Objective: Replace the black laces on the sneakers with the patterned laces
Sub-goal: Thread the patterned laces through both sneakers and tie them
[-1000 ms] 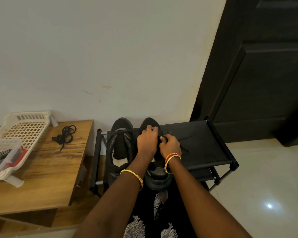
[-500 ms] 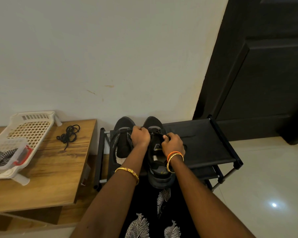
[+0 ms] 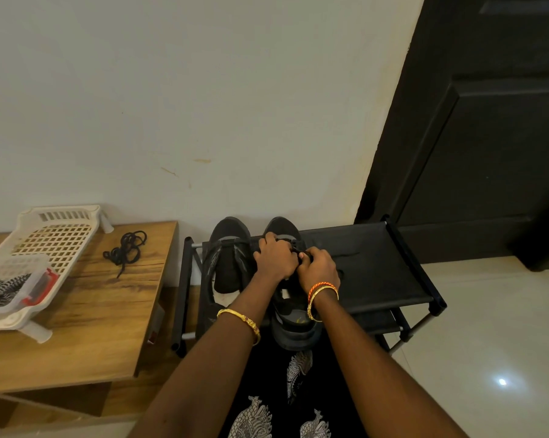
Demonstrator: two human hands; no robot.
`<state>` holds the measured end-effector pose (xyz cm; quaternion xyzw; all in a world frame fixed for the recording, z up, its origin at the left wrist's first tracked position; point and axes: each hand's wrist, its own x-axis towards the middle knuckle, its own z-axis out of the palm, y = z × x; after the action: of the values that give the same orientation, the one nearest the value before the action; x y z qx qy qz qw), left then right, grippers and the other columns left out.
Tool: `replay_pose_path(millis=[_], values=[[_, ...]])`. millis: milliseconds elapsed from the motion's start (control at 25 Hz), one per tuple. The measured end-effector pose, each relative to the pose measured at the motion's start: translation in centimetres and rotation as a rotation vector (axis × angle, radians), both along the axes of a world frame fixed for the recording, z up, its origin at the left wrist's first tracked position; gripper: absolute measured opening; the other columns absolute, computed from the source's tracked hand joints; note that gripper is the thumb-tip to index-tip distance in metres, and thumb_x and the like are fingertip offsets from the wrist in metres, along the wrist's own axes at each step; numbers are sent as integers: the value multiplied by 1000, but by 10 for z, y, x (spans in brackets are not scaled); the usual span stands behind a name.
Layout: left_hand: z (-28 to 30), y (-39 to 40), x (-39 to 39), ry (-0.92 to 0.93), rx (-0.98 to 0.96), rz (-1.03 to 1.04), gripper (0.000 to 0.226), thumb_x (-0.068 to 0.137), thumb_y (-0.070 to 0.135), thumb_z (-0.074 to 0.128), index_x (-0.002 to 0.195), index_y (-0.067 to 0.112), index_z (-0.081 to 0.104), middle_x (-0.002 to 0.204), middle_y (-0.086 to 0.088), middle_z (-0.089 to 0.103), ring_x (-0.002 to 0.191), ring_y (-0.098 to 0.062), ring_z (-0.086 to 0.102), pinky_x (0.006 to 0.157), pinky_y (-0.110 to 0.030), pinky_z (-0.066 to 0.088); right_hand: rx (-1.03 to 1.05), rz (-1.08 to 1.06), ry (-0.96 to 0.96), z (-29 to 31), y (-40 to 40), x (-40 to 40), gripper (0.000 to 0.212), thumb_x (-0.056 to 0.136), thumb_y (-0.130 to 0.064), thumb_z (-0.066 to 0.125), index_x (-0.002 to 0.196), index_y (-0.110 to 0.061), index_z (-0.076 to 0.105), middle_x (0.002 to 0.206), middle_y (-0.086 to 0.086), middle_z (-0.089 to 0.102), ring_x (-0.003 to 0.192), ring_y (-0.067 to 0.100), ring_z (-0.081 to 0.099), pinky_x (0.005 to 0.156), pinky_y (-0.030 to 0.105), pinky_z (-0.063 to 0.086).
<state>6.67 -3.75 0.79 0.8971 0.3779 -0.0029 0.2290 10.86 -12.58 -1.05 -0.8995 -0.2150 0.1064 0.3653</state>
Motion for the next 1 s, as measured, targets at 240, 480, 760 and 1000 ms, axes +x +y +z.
replay_pose_path(millis=[240, 480, 760, 1000], values=[[-9, 0, -7, -330, -234, 256, 18, 91, 28, 62, 99, 20, 75, 140, -8, 39, 130, -28, 35, 105, -48, 36, 1, -7, 0, 0, 0, 0, 21, 97, -26, 46, 102, -12, 61, 107, 7, 57, 97, 25, 56, 72, 35, 48], [33, 4, -9, -923, -692, 349, 10, 93, 15, 57, 87, 16, 65, 101, -6, 68, 100, -19, 63, 93, -33, 49, 30, -11, 5, 0, -1, -1, 21, 97, -26, 47, 101, -12, 62, 106, 7, 58, 97, 24, 56, 74, 36, 48], [15, 5, -7, -443, -362, 189, 27, 88, 15, 58, 109, 7, 43, 98, -9, 59, 87, -22, 60, 75, -35, 49, 16, -10, 6, 0, -1, -1, 21, 97, -27, 46, 100, -13, 61, 106, 7, 57, 98, 25, 56, 74, 36, 47], [-3, -7, -9, -160, 105, 59, 22, 93, 23, 56, 112, 14, 65, 108, -7, 68, 100, -24, 61, 82, -35, 46, 4, -1, 2, 1, -1, -1, 21, 97, -26, 46, 102, -12, 61, 106, 7, 56, 97, 24, 55, 69, 31, 43]])
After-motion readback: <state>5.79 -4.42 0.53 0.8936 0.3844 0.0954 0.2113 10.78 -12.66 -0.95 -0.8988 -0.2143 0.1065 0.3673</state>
